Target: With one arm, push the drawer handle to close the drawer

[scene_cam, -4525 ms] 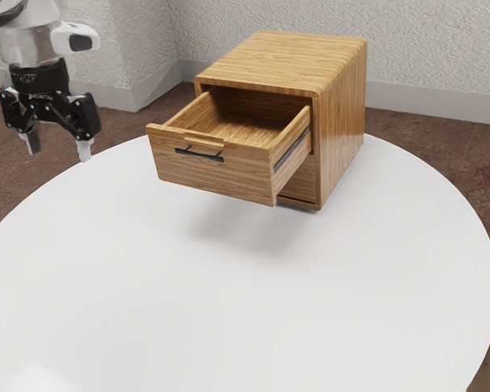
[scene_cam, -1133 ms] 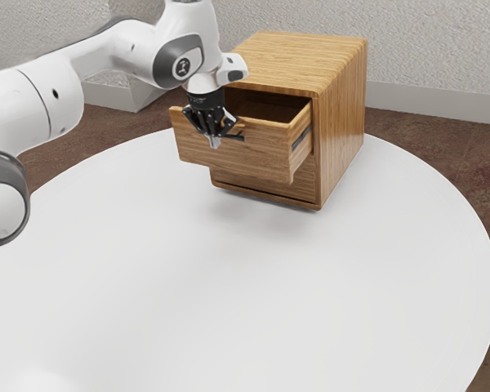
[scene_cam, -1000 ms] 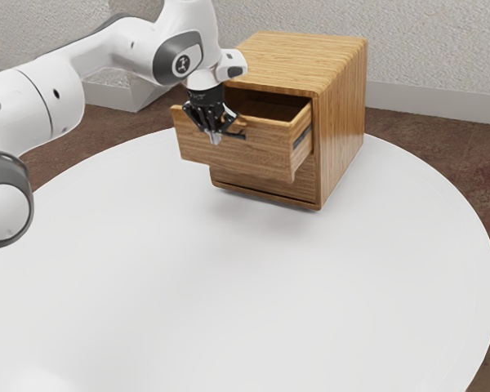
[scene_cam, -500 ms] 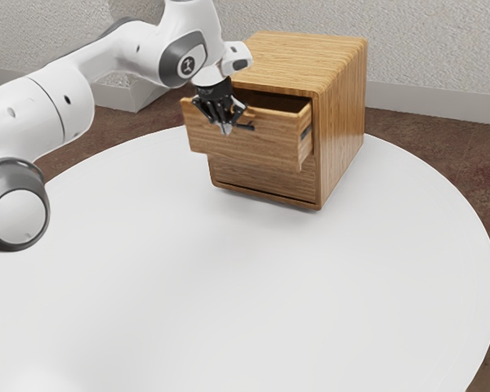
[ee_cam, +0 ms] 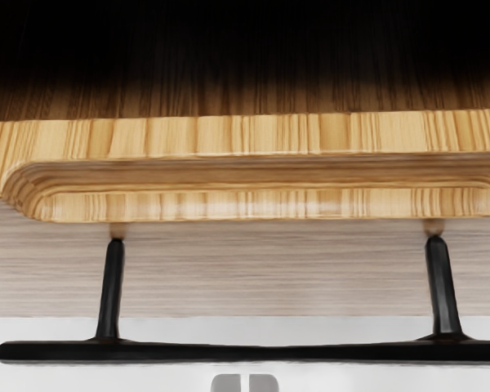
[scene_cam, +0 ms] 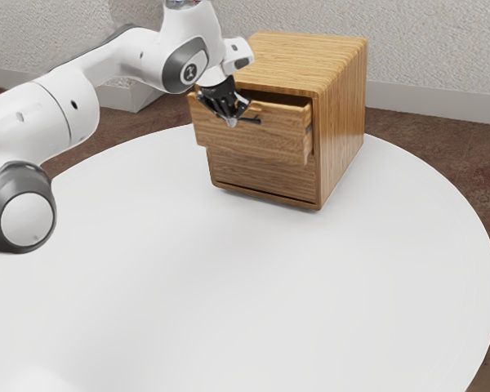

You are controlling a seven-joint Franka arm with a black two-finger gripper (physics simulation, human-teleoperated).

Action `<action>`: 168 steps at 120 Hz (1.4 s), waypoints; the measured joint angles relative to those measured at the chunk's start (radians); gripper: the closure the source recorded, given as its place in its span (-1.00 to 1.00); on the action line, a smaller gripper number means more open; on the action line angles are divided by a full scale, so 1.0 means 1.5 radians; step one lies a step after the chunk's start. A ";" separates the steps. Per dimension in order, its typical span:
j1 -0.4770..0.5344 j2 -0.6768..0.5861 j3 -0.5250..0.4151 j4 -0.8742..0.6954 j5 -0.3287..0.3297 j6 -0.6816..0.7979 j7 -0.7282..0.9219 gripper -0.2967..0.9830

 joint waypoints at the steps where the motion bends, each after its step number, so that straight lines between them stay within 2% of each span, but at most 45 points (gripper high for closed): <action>1: 0.000 0.001 0.001 0.000 0.000 0.002 0.000 0.69; 34: -0.026 0.011 0.049 0.000 0.003 0.074 0.001 0.69; 107: -0.027 0.053 0.053 0.006 -0.007 0.216 -0.004 0.73; 116: -0.025 0.050 0.052 0.001 -0.028 0.217 -0.003 0.68; 120: -0.024 0.025 0.049 -0.013 -0.054 0.196 -0.002 0.60; 124: -0.020 -0.037 0.047 -0.072 -0.067 0.173 -0.004 0.62; 135: -0.008 -0.258 0.039 -0.311 -0.111 0.115 -0.013 0.31; 142: -0.002 -0.366 0.024 -0.422 -0.129 0.066 -0.018 0.11; 146: 0.002 -0.401 0.018 -0.455 -0.136 0.029 -0.021 0.02; 159: 0.051 -0.482 -0.056 -0.514 -0.129 -0.084 -0.019 -0.20; 168: 0.047 -0.517 -0.082 -0.540 -0.125 -0.132 -0.012 -0.30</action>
